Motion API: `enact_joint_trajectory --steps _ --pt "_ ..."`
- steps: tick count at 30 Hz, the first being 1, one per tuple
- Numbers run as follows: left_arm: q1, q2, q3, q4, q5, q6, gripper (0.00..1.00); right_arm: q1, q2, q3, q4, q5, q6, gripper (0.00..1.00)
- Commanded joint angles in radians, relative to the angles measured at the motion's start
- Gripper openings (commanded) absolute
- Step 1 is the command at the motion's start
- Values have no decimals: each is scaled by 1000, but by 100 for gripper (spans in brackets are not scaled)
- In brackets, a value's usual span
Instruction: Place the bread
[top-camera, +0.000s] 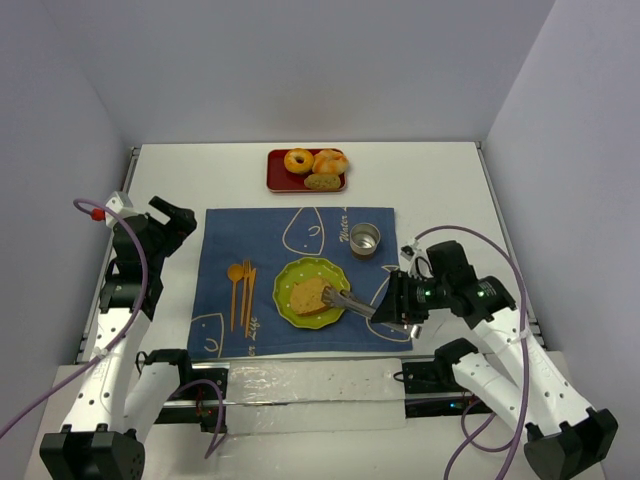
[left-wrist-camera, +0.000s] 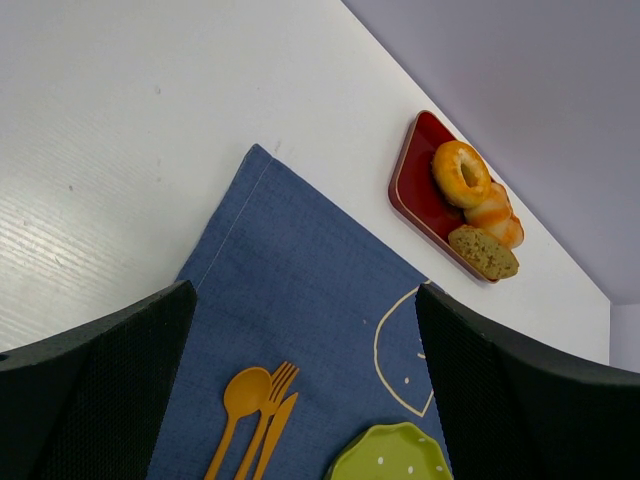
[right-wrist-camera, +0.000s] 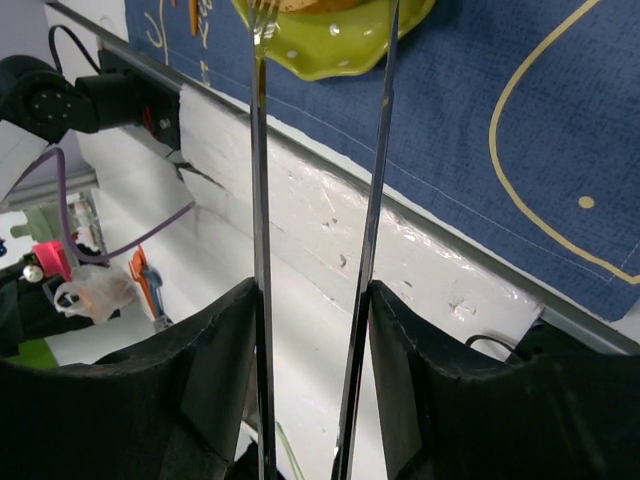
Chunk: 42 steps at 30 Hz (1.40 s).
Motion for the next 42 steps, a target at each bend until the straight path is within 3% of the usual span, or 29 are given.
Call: enact_joint_trajectory --steps 1,4,8,11,15,18,24,29,38,42 --pt "-1 -3 0 37 6 -9 99 6 -11 84 -15 22 -13 55" --pt "-1 -6 -1 34 4 -10 99 6 -13 118 -29 56 -12 56" --pt "-1 -10 0 38 7 -8 99 6 -18 195 -7 123 -5 42" --pt "-1 -8 -7 49 17 -9 99 6 -25 247 74 272 36 28" --pt "-1 2 -2 48 22 -6 99 5 22 279 238 516 90 18" --pt "-1 11 4 42 23 -5 99 3 102 339 359 566 68 18" --pt "-1 7 -4 48 14 -7 99 -37 396 522 388 815 -4 18" --pt "-1 9 -6 54 10 -4 99 -194 700 599 460 957 -83 18" --pt "-1 41 -13 82 16 -3 99 -282 887 489 629 1003 -163 24" --pt "-1 65 -3 76 16 -1 99 -312 939 469 615 976 -170 30"
